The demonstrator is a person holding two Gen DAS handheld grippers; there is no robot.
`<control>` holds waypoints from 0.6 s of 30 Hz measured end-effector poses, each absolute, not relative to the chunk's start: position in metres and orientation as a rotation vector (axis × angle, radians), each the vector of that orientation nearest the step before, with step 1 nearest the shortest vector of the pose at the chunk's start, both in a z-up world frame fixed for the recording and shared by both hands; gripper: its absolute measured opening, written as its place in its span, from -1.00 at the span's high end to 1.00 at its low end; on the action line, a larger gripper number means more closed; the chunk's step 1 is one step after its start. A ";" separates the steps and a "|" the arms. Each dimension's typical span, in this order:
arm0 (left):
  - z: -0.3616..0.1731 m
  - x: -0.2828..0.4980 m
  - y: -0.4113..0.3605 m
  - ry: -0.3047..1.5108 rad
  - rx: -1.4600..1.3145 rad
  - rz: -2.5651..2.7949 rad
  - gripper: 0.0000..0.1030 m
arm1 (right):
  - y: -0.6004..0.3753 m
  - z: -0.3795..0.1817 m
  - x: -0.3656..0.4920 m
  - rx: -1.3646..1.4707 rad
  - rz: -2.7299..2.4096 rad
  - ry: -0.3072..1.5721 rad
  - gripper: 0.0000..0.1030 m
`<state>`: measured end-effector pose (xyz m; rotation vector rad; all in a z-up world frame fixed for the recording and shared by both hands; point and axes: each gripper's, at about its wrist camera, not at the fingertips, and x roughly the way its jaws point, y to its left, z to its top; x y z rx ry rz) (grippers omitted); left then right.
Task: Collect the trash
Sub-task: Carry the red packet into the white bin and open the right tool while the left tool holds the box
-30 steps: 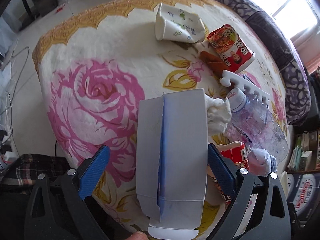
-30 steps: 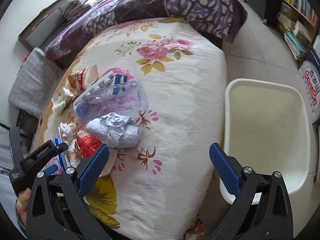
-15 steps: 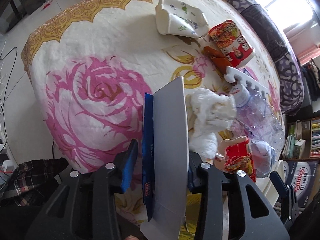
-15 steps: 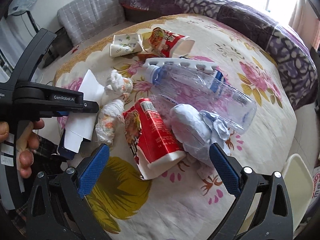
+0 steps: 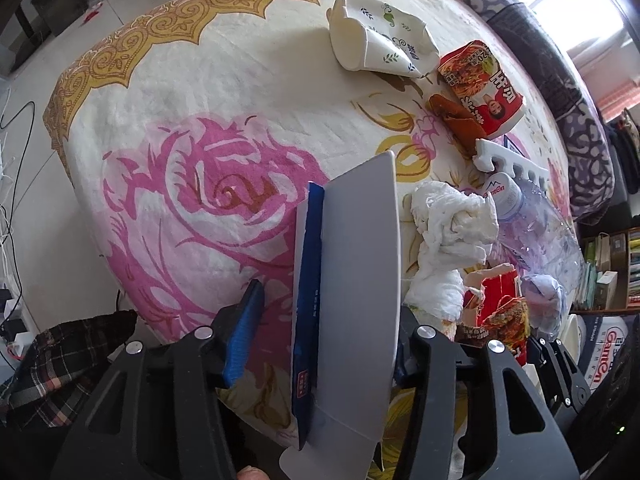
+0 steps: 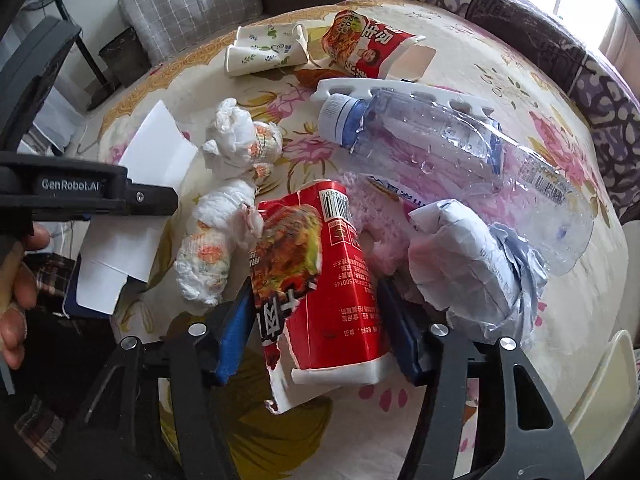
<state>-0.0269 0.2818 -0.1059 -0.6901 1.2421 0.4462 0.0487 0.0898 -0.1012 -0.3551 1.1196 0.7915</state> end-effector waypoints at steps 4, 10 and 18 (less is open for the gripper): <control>-0.106 -0.022 0.283 1.205 -0.714 0.414 0.28 | 0.079 -0.087 0.053 -0.255 0.794 1.106 -0.03; -0.087 -0.020 0.284 1.094 -0.721 0.376 0.29 | 0.055 -0.052 0.055 -0.146 0.791 1.012 -0.03; -0.049 -0.005 0.254 0.945 -0.612 0.310 0.29 | 0.014 -0.009 0.062 -0.034 0.701 0.871 -0.04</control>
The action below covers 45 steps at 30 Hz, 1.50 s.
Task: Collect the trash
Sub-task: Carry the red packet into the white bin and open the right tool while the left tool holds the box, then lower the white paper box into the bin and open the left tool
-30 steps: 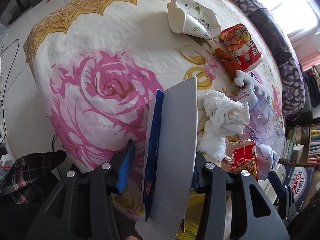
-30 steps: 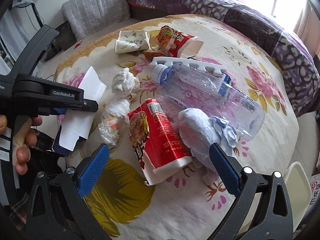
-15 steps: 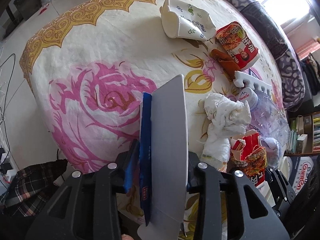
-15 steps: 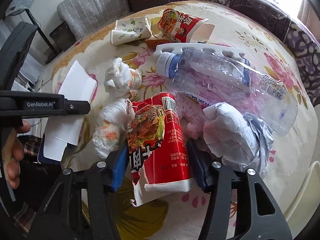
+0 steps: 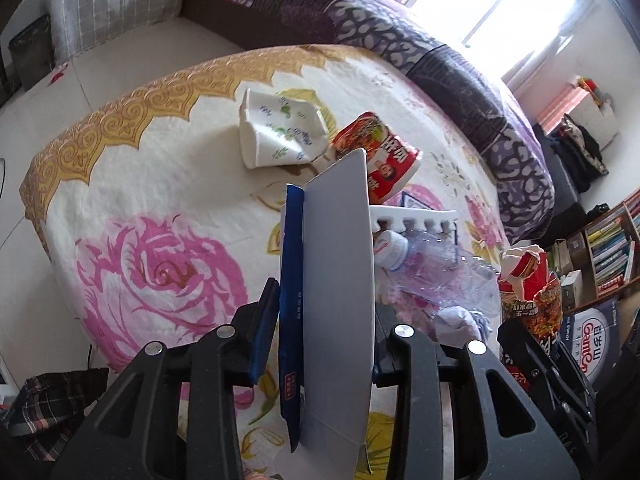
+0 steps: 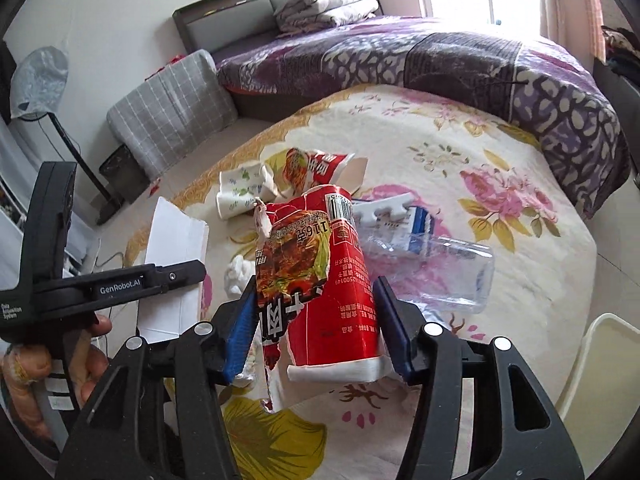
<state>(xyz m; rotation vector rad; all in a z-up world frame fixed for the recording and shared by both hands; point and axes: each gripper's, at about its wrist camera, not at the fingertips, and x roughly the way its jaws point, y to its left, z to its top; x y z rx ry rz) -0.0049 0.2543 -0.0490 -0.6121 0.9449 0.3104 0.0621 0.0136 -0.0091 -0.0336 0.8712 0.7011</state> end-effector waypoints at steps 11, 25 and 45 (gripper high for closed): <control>-0.022 0.019 0.183 0.860 -0.459 0.161 0.29 | -0.053 -0.002 0.082 0.120 0.444 0.821 -0.06; -0.029 0.047 0.080 0.915 -0.334 -0.064 0.29 | -0.187 -0.022 0.087 0.351 -0.031 0.936 -0.59; -0.048 0.069 -0.087 1.050 -0.152 -0.402 0.28 | -0.299 0.034 0.048 0.523 -0.233 0.692 -0.86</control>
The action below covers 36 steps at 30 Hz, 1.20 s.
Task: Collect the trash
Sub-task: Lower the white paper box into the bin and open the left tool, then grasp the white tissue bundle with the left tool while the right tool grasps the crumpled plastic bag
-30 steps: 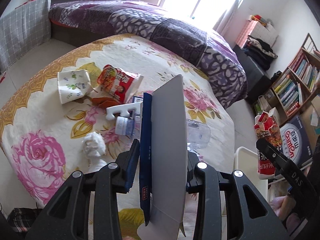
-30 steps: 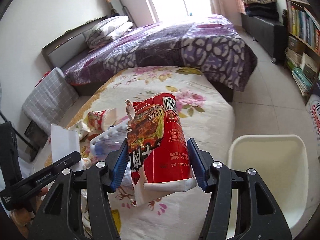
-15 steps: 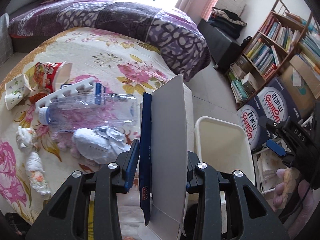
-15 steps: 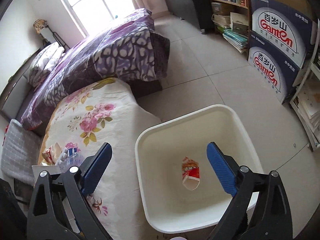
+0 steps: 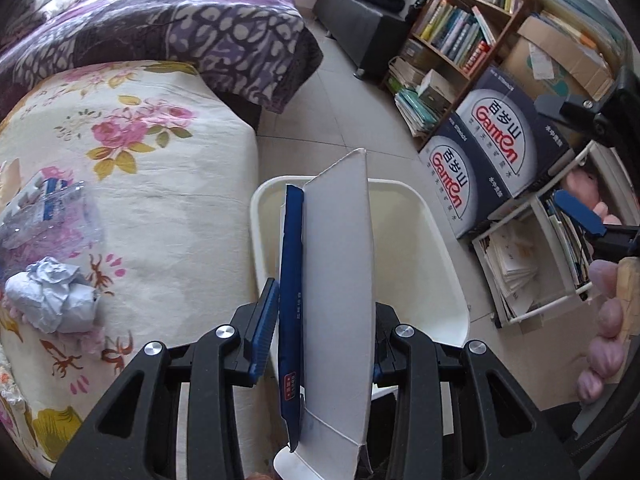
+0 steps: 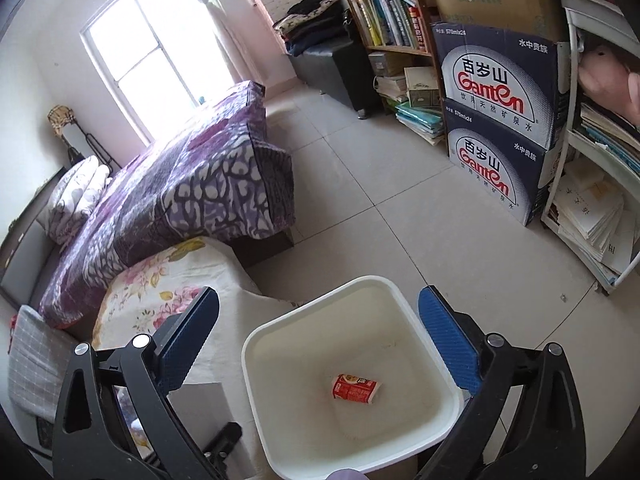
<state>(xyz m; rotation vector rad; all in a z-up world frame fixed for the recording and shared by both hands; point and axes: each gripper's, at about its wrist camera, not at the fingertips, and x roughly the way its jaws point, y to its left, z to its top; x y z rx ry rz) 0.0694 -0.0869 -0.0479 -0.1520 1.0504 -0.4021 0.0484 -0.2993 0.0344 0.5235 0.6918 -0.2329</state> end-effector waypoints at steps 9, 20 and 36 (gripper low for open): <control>-0.034 0.081 -0.115 1.042 -0.171 -0.497 -0.21 | -0.310 0.073 0.019 0.440 -0.340 0.510 -0.86; -0.013 0.065 -0.071 0.970 -0.007 -0.350 -0.38 | -0.276 0.078 0.025 0.357 -0.318 0.541 -0.86; -0.048 0.058 0.123 1.130 -0.132 0.229 -0.61 | -0.138 0.000 0.089 0.074 0.093 0.879 -0.86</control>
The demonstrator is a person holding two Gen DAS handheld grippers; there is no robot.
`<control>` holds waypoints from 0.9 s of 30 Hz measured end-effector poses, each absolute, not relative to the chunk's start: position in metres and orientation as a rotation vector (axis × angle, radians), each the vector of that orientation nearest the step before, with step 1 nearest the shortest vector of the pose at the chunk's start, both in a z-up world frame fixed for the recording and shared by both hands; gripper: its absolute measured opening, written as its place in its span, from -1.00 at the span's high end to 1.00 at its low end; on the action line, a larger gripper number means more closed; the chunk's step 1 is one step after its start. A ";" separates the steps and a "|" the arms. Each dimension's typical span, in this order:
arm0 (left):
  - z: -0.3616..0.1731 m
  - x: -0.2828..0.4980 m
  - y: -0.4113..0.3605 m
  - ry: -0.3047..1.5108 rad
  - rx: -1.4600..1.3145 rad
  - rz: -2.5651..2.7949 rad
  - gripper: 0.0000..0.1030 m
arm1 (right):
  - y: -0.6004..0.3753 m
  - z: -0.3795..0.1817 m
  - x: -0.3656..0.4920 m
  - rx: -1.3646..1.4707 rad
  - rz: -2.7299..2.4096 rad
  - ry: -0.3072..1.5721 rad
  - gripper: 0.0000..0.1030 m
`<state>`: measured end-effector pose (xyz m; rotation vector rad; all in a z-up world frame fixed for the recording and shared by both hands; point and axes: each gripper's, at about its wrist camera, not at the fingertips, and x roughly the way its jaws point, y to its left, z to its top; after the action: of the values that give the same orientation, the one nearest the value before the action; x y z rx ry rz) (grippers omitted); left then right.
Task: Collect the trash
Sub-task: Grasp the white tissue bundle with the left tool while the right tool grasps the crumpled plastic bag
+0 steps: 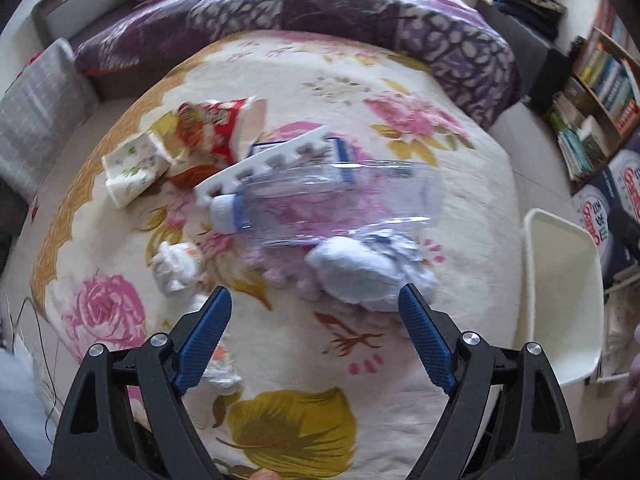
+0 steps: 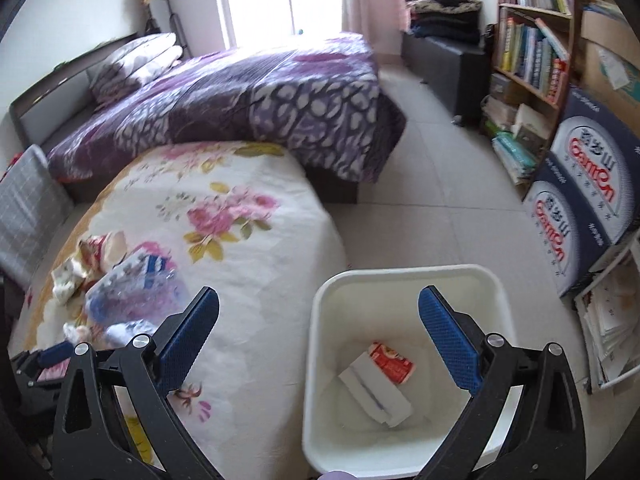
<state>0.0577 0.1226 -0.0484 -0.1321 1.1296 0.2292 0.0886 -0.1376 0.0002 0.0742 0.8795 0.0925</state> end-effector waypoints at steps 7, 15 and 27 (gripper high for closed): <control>-0.066 0.053 0.186 1.214 -0.225 0.330 -0.61 | -0.052 -0.033 0.089 -0.126 0.321 0.959 -0.86; -0.083 0.065 0.204 1.257 -0.241 0.284 -0.48 | 0.017 -0.056 0.075 -0.371 0.486 0.944 -0.86; -0.101 0.062 0.247 1.308 -0.464 0.209 0.43 | 0.062 -0.087 0.084 -0.440 0.578 1.041 -0.07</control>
<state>0.0616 0.2467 -0.1013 -0.4641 1.3079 0.2089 0.0844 0.0620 -0.0869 -0.4399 1.0414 0.5783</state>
